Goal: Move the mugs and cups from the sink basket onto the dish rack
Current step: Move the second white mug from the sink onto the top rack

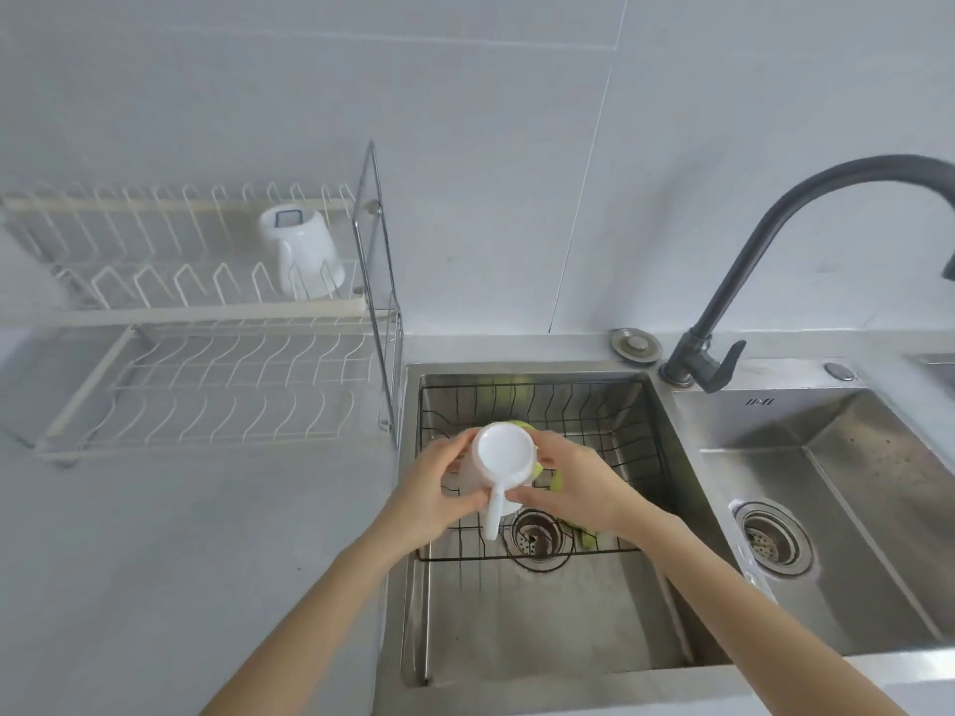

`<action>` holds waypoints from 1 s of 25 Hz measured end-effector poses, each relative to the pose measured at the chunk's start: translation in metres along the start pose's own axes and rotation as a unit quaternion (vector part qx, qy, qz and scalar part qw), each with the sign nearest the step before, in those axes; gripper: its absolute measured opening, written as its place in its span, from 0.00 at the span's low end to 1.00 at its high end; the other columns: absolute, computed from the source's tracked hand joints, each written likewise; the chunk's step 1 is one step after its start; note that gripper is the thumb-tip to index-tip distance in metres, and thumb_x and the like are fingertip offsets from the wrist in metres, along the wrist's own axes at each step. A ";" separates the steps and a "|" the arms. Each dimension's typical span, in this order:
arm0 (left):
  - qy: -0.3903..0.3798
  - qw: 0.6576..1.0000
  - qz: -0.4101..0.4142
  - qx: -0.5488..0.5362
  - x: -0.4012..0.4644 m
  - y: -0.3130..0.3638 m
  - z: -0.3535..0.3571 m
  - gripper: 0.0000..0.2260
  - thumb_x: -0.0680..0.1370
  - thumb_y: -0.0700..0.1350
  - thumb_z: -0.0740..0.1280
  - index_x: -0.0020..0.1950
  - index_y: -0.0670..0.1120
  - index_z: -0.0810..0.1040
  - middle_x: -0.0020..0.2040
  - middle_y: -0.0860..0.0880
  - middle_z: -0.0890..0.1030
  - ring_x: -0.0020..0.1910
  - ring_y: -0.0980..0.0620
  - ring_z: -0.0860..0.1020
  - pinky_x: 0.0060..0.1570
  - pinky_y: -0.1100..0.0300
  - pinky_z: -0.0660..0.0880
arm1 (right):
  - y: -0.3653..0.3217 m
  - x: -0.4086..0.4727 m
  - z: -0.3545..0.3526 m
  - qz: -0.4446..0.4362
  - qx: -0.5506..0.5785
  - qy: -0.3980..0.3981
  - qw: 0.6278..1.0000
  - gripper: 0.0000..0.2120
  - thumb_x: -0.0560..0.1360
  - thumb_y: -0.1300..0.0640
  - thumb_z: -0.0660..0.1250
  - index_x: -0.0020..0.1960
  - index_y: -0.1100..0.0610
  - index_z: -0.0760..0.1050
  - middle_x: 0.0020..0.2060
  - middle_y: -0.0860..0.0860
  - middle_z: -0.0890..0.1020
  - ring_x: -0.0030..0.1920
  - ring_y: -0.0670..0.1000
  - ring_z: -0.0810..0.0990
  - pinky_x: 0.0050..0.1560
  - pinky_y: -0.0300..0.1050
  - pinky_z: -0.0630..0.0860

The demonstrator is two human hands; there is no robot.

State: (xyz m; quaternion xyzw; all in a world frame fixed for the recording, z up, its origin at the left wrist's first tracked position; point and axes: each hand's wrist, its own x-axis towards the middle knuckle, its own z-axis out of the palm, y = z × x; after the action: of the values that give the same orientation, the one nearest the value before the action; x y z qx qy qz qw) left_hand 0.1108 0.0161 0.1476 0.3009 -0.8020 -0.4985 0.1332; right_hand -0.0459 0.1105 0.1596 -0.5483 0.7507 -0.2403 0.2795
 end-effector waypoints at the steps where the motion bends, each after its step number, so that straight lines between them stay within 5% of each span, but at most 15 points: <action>1: 0.007 1.000 0.011 -0.006 -0.005 0.003 -0.005 0.26 0.71 0.41 0.70 0.59 0.62 0.62 0.57 0.54 0.69 0.60 0.54 0.70 0.62 0.57 0.70 | -0.009 -0.003 -0.002 -0.008 -0.002 0.006 1.000 0.31 0.70 0.53 0.71 0.70 0.52 0.64 0.65 0.49 0.74 0.63 0.49 0.74 0.66 0.46 0.71; 6: 0.036 0.996 0.067 -0.041 -0.029 0.011 -0.034 0.26 0.71 0.39 0.71 0.53 0.67 0.63 0.53 0.59 0.70 0.52 0.62 0.72 0.47 0.76 0.72 | -0.050 -0.016 -0.007 -0.052 -0.024 0.036 0.998 0.29 0.69 0.52 0.72 0.68 0.52 0.67 0.56 0.47 0.72 0.55 0.48 0.75 0.64 0.48 0.72; 12: 0.065 0.987 0.114 -0.096 -0.054 0.011 -0.072 0.26 0.69 0.39 0.72 0.54 0.66 0.65 0.54 0.60 0.69 0.54 0.60 0.75 0.49 0.77 0.75 | -0.106 -0.020 -0.008 -0.101 -0.060 0.049 0.992 0.30 0.68 0.52 0.73 0.67 0.54 0.67 0.56 0.52 0.74 0.57 0.55 0.77 0.62 0.52 0.74; 20: 0.116 0.977 0.148 -0.098 -0.061 0.015 -0.128 0.27 0.70 0.39 0.72 0.64 0.54 0.67 0.56 0.59 0.70 0.52 0.63 0.75 0.45 0.78 0.75 | -0.171 0.005 -0.019 -0.157 -0.140 0.078 0.975 0.32 0.68 0.54 0.74 0.68 0.57 0.65 0.61 0.52 0.74 0.58 0.50 0.76 0.54 0.29 0.68; 25: 0.147 0.969 0.181 -0.077 -0.057 0.021 -0.176 0.24 0.67 0.45 0.73 0.57 0.61 0.68 0.55 0.60 0.73 0.49 0.68 0.78 0.46 0.79 0.74 | -0.214 0.030 -0.028 -0.191 -0.144 0.071 0.968 0.32 0.69 0.54 0.73 0.69 0.56 0.64 0.62 0.52 0.73 0.59 0.51 0.76 0.57 0.33 0.71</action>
State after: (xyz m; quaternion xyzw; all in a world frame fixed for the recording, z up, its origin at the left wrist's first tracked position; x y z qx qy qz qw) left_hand 0.2390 -0.0686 0.2531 0.2094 -0.7737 -0.4769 0.3607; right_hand 0.0751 0.0228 0.3187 -0.6979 0.6764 -0.2164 0.0923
